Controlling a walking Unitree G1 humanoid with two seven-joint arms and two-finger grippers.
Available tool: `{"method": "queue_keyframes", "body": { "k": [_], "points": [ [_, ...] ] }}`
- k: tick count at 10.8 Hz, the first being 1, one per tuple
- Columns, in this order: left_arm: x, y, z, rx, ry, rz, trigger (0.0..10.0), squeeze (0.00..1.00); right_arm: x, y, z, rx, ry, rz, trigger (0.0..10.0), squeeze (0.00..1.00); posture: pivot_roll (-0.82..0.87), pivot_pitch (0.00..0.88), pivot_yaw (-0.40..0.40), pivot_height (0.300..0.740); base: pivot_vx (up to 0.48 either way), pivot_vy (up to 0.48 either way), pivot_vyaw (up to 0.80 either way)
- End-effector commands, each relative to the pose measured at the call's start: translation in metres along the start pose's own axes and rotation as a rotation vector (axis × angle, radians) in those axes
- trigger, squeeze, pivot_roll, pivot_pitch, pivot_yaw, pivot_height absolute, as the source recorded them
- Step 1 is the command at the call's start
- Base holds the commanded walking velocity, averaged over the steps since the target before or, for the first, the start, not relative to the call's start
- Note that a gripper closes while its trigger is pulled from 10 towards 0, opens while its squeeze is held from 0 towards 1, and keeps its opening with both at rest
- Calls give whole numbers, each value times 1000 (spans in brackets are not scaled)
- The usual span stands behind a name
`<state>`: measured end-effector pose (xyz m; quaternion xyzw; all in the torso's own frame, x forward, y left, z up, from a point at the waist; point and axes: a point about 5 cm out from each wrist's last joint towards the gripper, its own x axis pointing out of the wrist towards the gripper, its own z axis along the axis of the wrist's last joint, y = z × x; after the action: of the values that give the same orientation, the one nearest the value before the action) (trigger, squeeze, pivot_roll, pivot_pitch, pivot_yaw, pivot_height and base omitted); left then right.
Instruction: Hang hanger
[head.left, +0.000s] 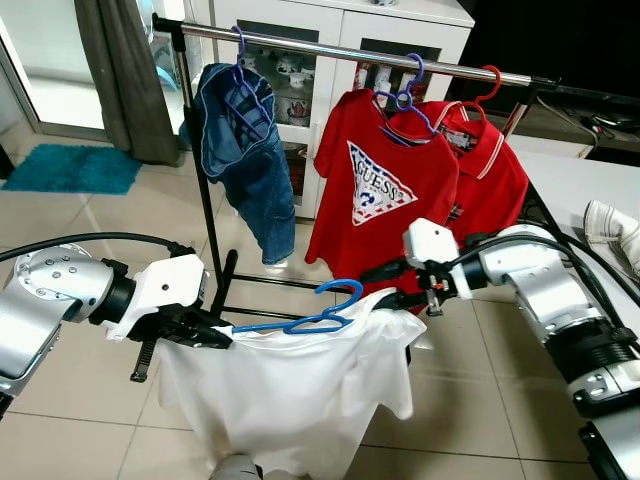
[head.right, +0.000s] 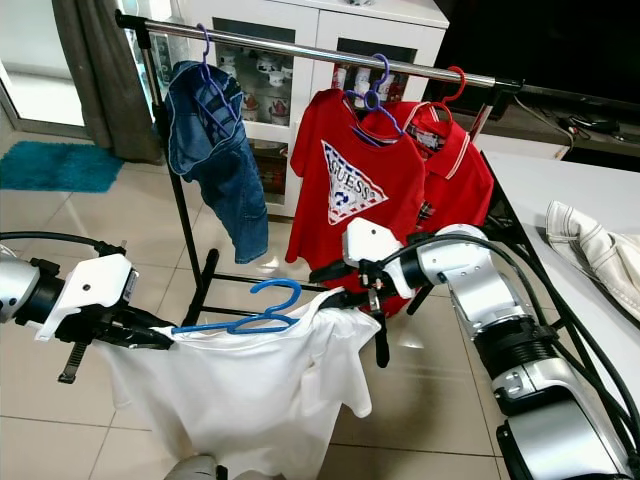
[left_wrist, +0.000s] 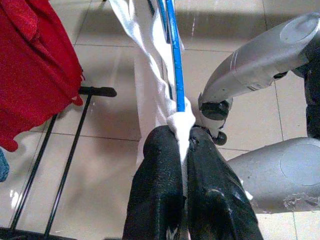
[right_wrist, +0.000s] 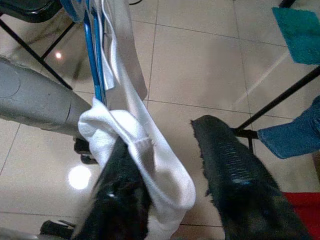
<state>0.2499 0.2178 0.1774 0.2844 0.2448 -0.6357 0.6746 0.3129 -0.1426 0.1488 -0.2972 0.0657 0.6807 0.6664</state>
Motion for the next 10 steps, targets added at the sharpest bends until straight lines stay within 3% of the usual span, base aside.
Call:
{"method": "queue_keyframes", "body": {
  "k": [1,3,5,7,9,10],
  "points": [
    [2,-1,7,45,1,-15,0,0,-2,-5,6,-51,22,29,10000,1000,179,0,-113,740,0,0,0],
    [4,-2,7,45,0,-23,0,0,2,-6,5,-106,75,76,10000,1000,176,0,-118,740,0,0,0],
    [7,-3,7,46,2,-36,0,0,13,-11,18,-128,25,117,10000,1000,175,0,-125,740,0,0,0],
    [9,-4,8,46,2,-37,0,0,19,-10,15,-251,136,183,10000,1000,176,0,-140,740,0,0,0],
    [9,-4,6,40,9,-22,0,0,19,-20,17,-389,231,129,10000,1000,179,0,-155,740,0,0,0],
    [9,-4,5,34,12,-17,0,0,15,-26,21,-375,211,83,10000,0,181,0,-158,740,0,0,0]
  ]
}}
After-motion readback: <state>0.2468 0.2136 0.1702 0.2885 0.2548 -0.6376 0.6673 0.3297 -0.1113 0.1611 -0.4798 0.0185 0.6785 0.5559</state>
